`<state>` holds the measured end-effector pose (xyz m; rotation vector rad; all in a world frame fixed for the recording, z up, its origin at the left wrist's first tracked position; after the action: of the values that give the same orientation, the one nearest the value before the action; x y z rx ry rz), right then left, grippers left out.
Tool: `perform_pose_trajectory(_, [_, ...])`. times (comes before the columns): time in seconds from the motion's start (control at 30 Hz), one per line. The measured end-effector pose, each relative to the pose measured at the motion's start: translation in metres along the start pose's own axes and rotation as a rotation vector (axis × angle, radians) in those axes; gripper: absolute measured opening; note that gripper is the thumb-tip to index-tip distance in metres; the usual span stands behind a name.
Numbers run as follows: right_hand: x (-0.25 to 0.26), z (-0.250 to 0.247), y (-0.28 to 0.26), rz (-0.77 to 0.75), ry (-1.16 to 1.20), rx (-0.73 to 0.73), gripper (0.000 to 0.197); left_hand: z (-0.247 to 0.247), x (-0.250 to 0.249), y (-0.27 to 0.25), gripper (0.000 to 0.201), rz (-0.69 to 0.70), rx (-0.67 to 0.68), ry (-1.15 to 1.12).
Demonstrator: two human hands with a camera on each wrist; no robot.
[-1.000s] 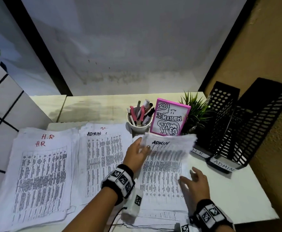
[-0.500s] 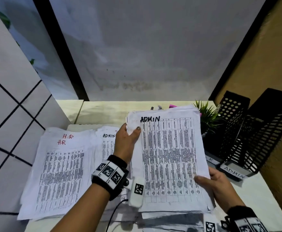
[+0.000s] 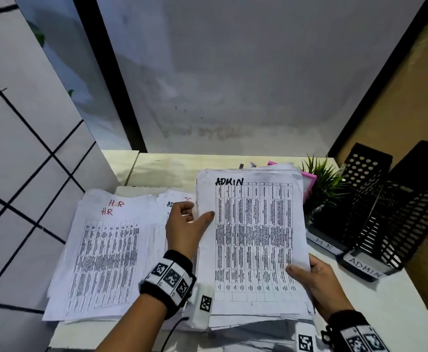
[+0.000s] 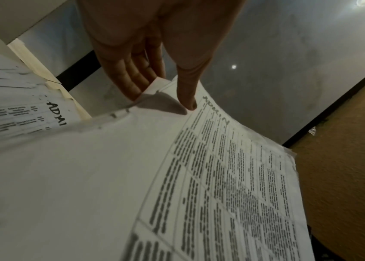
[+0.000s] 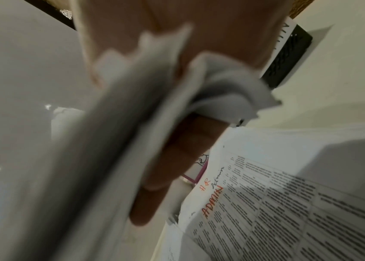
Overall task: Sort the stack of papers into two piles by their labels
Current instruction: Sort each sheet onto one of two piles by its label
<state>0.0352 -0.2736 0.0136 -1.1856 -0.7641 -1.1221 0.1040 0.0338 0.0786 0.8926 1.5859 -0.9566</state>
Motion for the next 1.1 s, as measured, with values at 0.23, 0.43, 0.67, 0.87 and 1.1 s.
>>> perform_pose_trajectory(0.23, [-0.002,0.008,0.004,0.020,0.065,0.009,0.070,-0.008,0.000,0.003,0.025,0.005,-0.054,-0.023])
perform_pose_trajectory(0.43, [-0.003,0.015,0.000,0.032,0.038,-0.034,0.034,-0.005,-0.005,0.000,0.019,0.122,-0.061,0.076])
perform_pose_trajectory(0.67, [-0.004,0.012,0.000,0.022,0.045,-0.059,0.064,0.001,-0.039,-0.030,0.029,0.625,0.013,0.237])
perform_pose_trajectory(0.87, [-0.003,0.007,0.001,0.019,0.077,-0.075,0.100,0.006,-0.036,-0.058,0.027,0.754,0.202,0.197])
perform_pose_trajectory(1.1, [0.002,0.012,0.000,0.024,0.068,-0.059,0.059,0.005,-0.026,-0.062,0.032,0.582,0.195,0.232])
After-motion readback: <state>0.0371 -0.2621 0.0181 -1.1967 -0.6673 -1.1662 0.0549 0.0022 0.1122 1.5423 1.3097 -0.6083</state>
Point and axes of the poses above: each hand's wrist, its own y-axis towards the middle knuckle, its own z-axis out of the palm, x = y × z, the point moved 8 cm from there along y, towards the middle knuckle, and after that the axes turned 3 degrees about y, right-handed, at the moved point
